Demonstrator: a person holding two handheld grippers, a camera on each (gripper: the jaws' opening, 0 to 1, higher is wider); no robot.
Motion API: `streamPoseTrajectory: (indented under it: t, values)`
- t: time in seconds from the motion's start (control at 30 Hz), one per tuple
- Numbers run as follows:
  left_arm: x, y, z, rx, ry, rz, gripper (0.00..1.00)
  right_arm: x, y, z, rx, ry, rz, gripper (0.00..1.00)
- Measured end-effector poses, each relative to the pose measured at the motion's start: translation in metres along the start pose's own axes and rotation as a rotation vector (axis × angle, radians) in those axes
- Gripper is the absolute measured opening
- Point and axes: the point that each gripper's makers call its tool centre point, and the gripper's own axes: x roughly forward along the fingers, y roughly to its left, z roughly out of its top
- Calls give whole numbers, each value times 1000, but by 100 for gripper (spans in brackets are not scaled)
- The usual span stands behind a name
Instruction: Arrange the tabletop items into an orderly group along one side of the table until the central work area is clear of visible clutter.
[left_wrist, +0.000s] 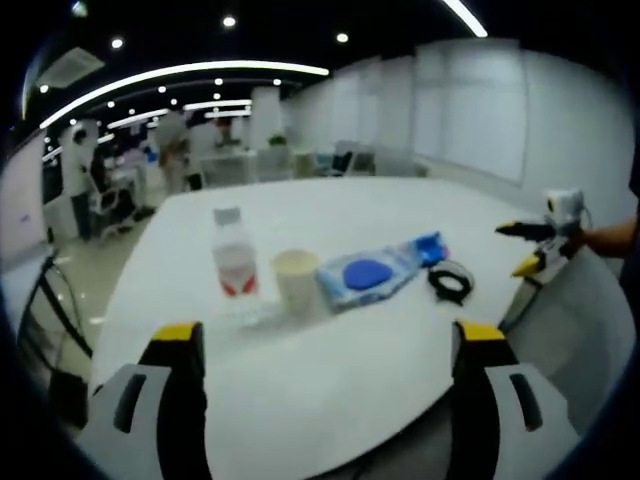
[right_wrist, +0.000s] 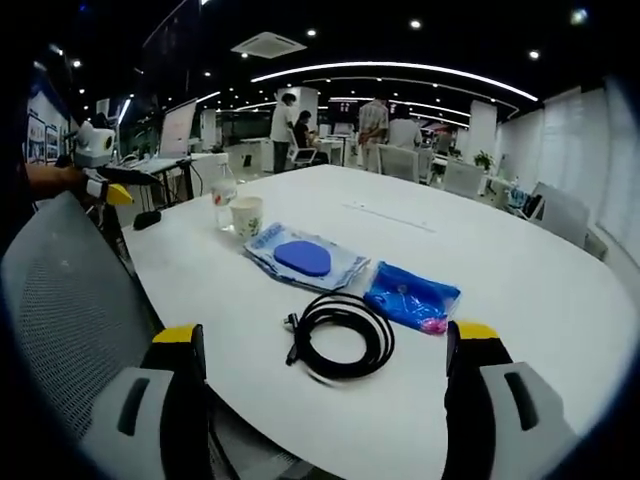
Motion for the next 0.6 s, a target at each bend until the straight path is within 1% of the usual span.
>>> streamPoseTrajectory:
  t: [0.07,0.2,0.4,0.6]
  values:
    - [-1,3,4,0,-26,11,99,0,1,0,0,-1,-4,99]
    - [-1,3,0,20,-10,18,99,-1,3,-1,-8,-2,-18,99]
    - [-1,5,-2,21,-13,22,99,-2,-1,1,2,-15,-49,99]
    - [-1,6,-4,43,-9,23,99,-1,0,1,-3,-12,-47,99]
